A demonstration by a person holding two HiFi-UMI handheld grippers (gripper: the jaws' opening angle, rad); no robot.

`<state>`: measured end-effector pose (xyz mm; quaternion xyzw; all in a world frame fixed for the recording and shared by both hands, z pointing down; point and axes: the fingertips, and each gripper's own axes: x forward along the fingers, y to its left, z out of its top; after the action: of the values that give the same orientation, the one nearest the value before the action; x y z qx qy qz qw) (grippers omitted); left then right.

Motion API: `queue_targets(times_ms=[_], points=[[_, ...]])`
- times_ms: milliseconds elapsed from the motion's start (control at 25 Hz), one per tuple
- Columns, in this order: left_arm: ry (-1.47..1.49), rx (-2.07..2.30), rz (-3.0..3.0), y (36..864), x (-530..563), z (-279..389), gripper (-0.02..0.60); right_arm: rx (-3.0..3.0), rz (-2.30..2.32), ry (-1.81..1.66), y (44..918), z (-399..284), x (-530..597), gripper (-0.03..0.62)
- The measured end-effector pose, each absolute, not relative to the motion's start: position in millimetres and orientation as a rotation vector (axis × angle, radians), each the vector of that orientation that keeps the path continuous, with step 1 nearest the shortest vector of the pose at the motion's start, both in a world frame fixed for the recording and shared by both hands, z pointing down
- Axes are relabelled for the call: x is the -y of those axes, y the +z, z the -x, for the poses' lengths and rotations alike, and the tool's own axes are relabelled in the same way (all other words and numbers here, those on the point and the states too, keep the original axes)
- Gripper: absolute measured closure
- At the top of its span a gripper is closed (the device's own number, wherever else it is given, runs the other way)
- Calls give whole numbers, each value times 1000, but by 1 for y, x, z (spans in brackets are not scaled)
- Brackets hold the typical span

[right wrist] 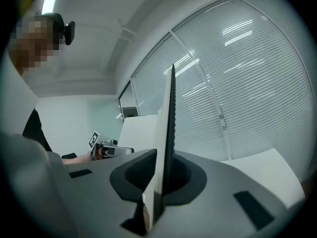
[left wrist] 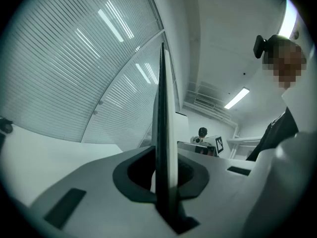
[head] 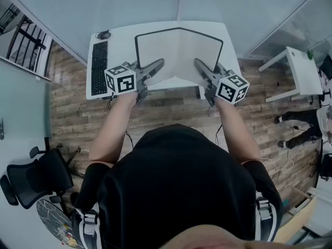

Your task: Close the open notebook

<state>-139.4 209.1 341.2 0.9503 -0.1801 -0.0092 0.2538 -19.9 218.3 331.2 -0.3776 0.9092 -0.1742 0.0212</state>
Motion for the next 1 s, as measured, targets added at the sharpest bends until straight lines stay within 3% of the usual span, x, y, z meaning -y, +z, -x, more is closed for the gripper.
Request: queue_targets(times_ms=[440, 1000], points=[[-50, 453, -2564, 342, -225, 194, 532, -2821, 1204, -504, 330, 76, -235, 532], [-69, 390, -2558, 338, -226, 209, 532, -2802, 1243, -498, 325, 91, -239, 531]])
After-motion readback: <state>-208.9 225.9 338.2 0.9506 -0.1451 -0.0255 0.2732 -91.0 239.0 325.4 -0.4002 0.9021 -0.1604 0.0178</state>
